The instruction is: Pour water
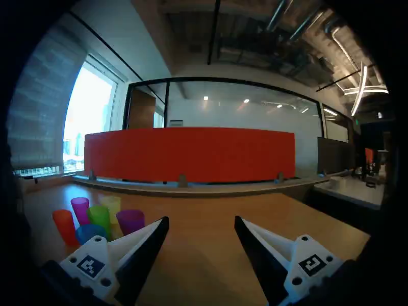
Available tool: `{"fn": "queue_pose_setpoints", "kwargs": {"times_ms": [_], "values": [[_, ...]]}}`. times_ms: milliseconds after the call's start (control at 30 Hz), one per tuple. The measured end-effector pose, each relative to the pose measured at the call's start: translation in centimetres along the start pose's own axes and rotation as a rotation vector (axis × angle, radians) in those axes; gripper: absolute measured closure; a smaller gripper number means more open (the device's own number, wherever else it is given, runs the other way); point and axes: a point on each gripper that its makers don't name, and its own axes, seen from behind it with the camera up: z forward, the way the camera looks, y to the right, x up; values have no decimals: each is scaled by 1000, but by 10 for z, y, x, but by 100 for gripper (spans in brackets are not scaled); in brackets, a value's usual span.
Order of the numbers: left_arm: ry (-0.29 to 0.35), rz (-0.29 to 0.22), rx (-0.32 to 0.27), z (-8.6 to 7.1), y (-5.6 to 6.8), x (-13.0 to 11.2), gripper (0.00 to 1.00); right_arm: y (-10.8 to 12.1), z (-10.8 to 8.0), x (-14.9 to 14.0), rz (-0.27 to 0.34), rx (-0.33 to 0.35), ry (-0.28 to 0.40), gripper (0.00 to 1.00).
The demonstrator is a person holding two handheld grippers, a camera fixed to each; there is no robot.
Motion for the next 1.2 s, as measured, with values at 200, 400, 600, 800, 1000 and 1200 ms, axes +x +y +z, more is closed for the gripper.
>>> {"fn": "queue_pose_setpoints", "kwargs": {"times_ms": [200,400,600,800,1000,1200], "values": [[-15,-30,-51,8,11,37,0,0,3,17,-5,15,-13,1],[-12,24,-94,14,22,82,0,1,9,58,8,38,-10,1],[-13,69,-122,22,33,125,0,0,14,108,0,67,9,1],[-23,64,-165,33,41,155,0,-3,17,144,1,105,8,1],[2,40,-206,39,47,182,0,-9,16,158,14,139,-1,1],[-13,69,-246,40,55,185,0,-16,14,159,23,189,-16,1]]}}
